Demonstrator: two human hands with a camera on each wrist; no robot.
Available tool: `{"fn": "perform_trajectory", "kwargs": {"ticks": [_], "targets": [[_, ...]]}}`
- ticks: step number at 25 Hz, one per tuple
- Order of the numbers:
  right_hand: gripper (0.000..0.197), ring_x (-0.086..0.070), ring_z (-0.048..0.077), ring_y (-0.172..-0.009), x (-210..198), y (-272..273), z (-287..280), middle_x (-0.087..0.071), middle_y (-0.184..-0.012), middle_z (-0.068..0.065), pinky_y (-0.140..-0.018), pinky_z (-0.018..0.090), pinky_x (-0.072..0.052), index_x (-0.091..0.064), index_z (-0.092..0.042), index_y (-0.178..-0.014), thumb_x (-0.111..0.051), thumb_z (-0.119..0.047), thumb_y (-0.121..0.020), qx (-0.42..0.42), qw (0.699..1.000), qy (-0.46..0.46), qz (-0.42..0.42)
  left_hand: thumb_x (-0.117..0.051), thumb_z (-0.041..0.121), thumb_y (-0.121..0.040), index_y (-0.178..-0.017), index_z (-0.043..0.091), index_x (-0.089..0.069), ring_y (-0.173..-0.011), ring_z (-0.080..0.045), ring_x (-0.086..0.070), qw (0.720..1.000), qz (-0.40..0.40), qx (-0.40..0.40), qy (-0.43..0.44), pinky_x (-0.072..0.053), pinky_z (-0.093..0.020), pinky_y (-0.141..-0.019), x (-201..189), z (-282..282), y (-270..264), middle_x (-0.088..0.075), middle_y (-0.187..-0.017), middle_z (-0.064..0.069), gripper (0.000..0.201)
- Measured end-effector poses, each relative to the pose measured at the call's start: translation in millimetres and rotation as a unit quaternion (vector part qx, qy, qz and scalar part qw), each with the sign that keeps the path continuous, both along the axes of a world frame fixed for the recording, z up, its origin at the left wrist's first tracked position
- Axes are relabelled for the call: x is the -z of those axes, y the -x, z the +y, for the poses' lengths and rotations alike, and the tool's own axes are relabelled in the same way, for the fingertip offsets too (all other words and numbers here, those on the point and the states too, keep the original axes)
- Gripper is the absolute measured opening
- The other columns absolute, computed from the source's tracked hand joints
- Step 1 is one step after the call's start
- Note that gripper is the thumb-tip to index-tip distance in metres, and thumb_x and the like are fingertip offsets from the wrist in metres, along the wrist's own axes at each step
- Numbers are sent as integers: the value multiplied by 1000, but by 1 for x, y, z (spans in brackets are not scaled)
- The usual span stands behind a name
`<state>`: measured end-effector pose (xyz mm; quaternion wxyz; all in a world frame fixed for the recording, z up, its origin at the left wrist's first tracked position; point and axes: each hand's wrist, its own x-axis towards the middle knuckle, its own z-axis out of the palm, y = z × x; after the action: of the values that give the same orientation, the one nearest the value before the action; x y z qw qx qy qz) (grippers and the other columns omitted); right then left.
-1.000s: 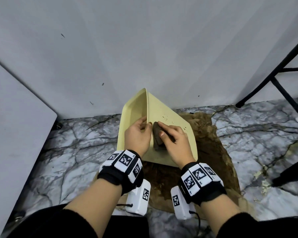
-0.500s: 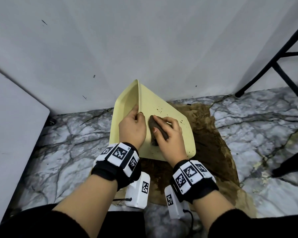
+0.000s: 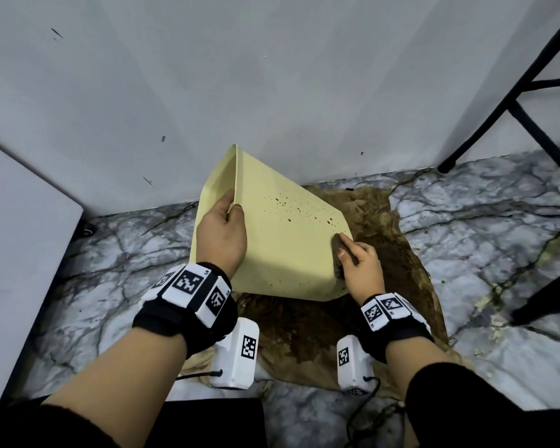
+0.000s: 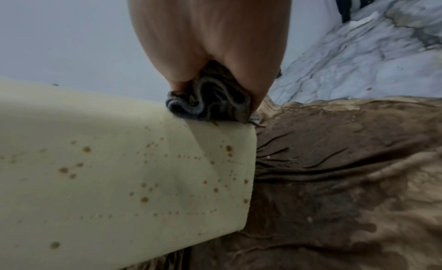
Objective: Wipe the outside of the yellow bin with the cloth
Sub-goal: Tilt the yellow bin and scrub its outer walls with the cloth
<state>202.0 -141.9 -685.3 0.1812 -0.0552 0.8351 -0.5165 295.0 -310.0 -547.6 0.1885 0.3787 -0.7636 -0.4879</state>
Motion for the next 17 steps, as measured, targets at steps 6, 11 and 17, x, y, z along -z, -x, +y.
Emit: {"fn": "perform_trajectory", "kwargs": {"ticks": [6, 11, 17], "targets": [[35, -40, 31, -121, -32, -12, -26, -45, -129, 10, -107, 35, -31, -54, -26, -124, -50, -21, -90, 7, 999, 28, 17, -36, 13, -93, -134, 15, -42, -47, 28, -41, 1000, 5, 3, 12, -31, 8, -50, -1, 1, 2, -48, -80, 24, 41], [37, -39, 25, -114, -90, -50, -80, -50, -124, 9, -96, 20, -23, -54, -27, -123, -53, -17, -88, -102, 975, 117, 157, -36, 13, -93, -134, 11, -41, -107, -1, -56, 999, -8, 9, 47, -31, 1, -72, -6, 5, 5, -58, -128, -3, 41], [35, -41, 28, -119, -60, -27, -54, -50, -126, 9, -106, 29, -29, -56, -29, -122, -52, -18, -89, -62, 990, 88, 88, -35, 12, -94, -135, 12, -39, -58, 27, -46, 999, -2, 24, 28, -30, 9, -56, -6, 5, 2, -53, -101, 18, 41]]}}
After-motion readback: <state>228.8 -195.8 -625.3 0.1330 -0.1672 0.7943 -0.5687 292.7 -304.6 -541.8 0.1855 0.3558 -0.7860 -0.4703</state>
